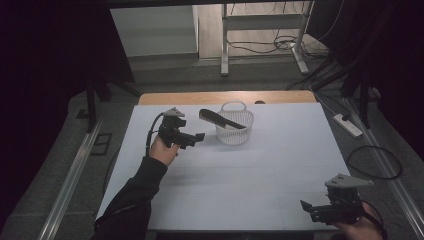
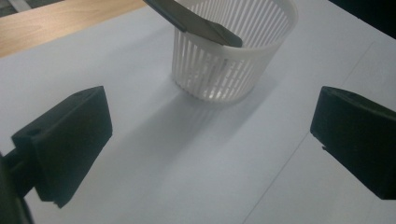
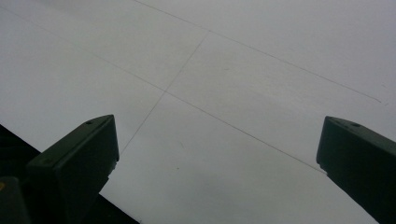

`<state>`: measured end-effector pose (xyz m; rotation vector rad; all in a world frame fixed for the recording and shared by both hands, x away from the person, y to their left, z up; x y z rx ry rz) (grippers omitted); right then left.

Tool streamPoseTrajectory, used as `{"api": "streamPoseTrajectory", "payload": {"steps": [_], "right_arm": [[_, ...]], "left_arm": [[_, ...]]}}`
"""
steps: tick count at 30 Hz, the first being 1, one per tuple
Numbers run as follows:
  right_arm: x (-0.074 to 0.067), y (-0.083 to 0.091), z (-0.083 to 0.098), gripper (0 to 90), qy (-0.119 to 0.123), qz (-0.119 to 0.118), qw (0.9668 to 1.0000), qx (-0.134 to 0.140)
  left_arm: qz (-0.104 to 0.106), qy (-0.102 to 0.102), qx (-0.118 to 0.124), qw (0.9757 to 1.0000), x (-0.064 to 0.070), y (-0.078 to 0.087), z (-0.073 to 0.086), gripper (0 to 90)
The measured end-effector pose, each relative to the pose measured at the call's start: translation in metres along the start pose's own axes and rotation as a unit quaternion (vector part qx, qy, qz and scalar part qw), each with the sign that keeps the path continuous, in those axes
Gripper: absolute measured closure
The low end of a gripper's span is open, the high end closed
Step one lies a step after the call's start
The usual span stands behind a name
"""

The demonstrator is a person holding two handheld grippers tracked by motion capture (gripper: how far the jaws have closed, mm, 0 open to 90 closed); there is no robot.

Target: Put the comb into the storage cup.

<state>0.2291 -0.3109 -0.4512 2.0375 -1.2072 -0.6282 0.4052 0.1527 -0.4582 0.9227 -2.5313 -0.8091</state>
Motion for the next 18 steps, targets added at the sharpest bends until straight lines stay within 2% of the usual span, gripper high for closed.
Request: {"api": "streamPoseTrajectory", "payload": {"steps": [18], "right_arm": [[0.0, 0.0, 0.0, 0.0, 0.001, -0.002, 1.0, 0.0]], "left_arm": [[-0.002, 0.007, 0.006, 1.0, 0.008, 0.02, 0.012, 0.0]]}}
Point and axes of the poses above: each handheld gripper's, and its own axes: y roughly backward along the jaws, z roughly out of its underside, x roughly to its right, the point moved 1 cm from there along -y, roughly forward along the jaws, and after that the axes turned 7 degrees about -y, right-handed, at the moved point
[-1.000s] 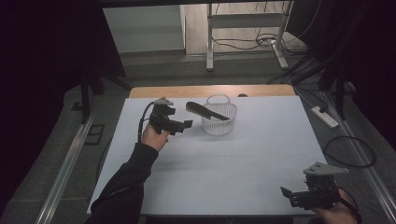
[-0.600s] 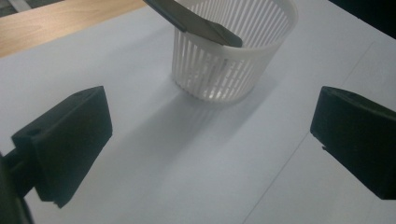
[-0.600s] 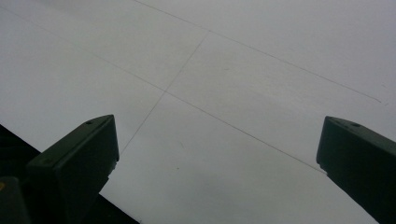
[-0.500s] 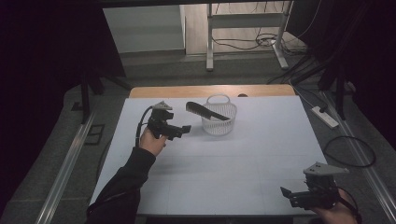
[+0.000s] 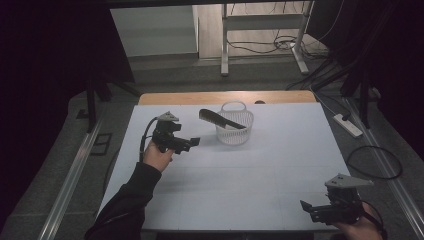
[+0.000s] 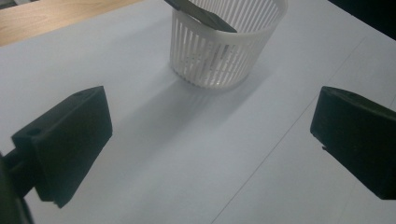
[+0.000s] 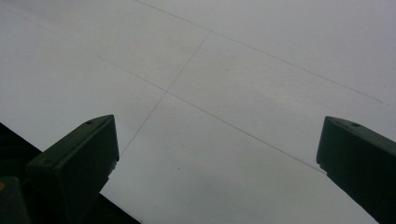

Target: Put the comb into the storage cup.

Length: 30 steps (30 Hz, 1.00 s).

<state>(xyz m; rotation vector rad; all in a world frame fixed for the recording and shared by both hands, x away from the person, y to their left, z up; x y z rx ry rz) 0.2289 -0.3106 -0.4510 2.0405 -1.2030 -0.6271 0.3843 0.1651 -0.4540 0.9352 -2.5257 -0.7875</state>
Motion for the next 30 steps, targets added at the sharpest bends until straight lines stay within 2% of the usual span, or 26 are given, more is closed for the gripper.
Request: {"api": "streamPoseTrajectory", "payload": {"steps": [7, 14, 30], "right_arm": [[0.0, 0.0, 0.0, 0.0, 0.0, 0.0, 1.0, 0.001], [0.0, 0.0, 0.0, 0.0, 0.001, 0.001, 1.0, 0.0], [0.0, 0.0, 0.0, 0.0, 0.002, 0.0, 1.0, 0.001]], "left_arm": [[-0.003, -0.004, 0.006, 1.0, 0.006, 0.008, 0.003, 0.0], [-0.007, -0.016, 0.003, 0.9998, 0.013, 0.014, 0.007, 0.0], [-0.011, -0.028, 0.002, 0.9995, 0.028, 0.025, 0.016, 0.0]]}}
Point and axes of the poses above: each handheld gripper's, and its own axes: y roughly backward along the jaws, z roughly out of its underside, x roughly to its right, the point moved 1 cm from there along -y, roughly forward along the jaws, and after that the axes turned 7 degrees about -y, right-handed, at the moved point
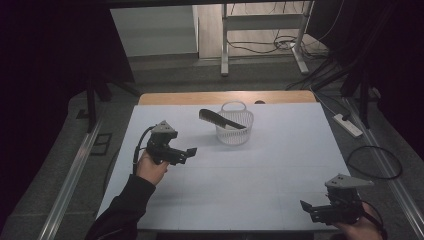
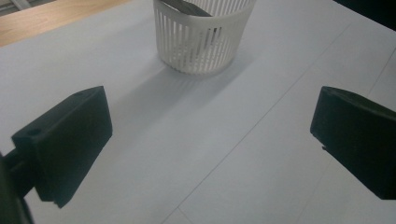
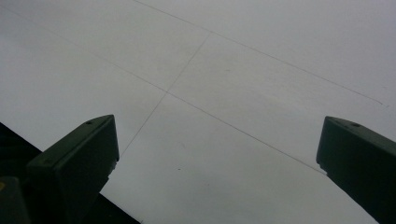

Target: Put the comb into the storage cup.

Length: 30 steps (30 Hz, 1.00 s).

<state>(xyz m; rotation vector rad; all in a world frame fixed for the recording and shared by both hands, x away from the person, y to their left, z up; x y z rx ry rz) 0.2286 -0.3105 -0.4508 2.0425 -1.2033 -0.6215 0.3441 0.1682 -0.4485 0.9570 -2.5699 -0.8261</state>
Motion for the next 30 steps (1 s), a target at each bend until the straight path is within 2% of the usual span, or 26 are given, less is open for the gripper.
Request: {"api": "streamPoseTrajectory", "payload": {"steps": [30], "right_arm": [[-0.001, 0.0, 0.0, 0.0, 0.001, -0.001, 1.0, 0.001]], "left_arm": [[0.002, 0.015, 0.018, 0.9997, 0.016, 0.029, 0.023, 0.0]]}}
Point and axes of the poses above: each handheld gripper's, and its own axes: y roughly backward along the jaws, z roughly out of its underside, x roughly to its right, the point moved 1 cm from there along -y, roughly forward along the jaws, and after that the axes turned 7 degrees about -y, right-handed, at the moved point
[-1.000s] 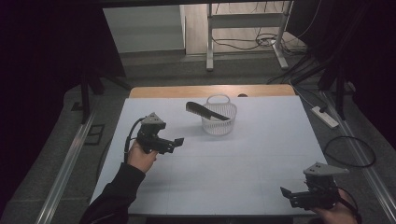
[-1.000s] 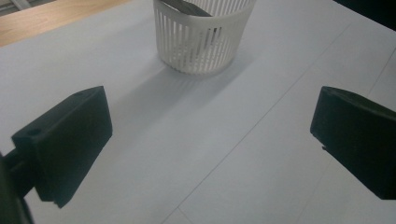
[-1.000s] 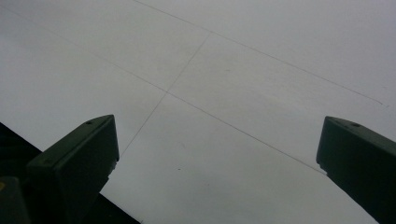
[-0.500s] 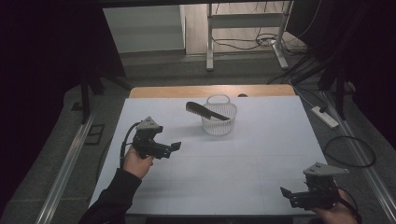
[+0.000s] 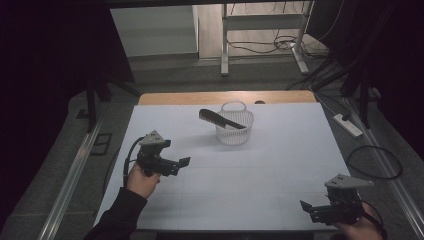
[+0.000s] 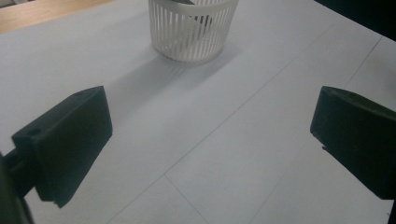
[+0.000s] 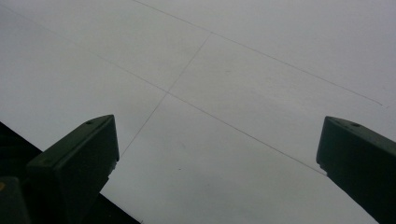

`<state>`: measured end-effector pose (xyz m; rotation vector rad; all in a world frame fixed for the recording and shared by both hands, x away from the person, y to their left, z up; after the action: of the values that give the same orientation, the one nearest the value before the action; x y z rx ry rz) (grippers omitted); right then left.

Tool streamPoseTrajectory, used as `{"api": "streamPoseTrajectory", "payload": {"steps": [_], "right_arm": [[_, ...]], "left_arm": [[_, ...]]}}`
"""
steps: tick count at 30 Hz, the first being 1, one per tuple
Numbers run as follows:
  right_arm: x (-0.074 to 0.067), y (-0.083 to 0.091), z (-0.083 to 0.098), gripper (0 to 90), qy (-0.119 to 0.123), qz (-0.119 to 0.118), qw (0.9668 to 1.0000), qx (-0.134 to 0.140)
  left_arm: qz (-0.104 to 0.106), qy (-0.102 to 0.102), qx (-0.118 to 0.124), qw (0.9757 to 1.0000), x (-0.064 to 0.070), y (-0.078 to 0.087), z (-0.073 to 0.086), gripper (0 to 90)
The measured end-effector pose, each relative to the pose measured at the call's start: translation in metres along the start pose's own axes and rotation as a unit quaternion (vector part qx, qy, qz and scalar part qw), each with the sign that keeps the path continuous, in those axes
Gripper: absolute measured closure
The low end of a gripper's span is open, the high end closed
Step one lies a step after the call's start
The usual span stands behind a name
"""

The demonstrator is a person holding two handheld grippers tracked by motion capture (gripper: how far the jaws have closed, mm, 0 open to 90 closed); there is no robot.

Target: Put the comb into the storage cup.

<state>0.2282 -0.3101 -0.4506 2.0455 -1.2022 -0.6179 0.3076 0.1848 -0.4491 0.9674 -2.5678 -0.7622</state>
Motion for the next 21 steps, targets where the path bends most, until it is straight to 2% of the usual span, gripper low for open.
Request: {"api": "streamPoseTrajectory", "payload": {"steps": [21], "right_arm": [[0.0, 0.0, 0.0, 0.0, 0.001, -0.002, 1.0, -0.001]], "left_arm": [[-0.016, 0.018, 0.007, 0.9997, 0.005, 0.029, 0.021, 0.0]]}}
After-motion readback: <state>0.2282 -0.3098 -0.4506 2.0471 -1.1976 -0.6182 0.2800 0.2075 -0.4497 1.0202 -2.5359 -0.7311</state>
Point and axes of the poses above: each handheld gripper's, and its own axes: y roughly backward along the jaws, z roughly out of its underside, x roughly to its right, the point moved 1 cm from there along -y, roughly forward along the jaws, and after that the axes turned 7 degrees about -y, right-handed, at the moved point
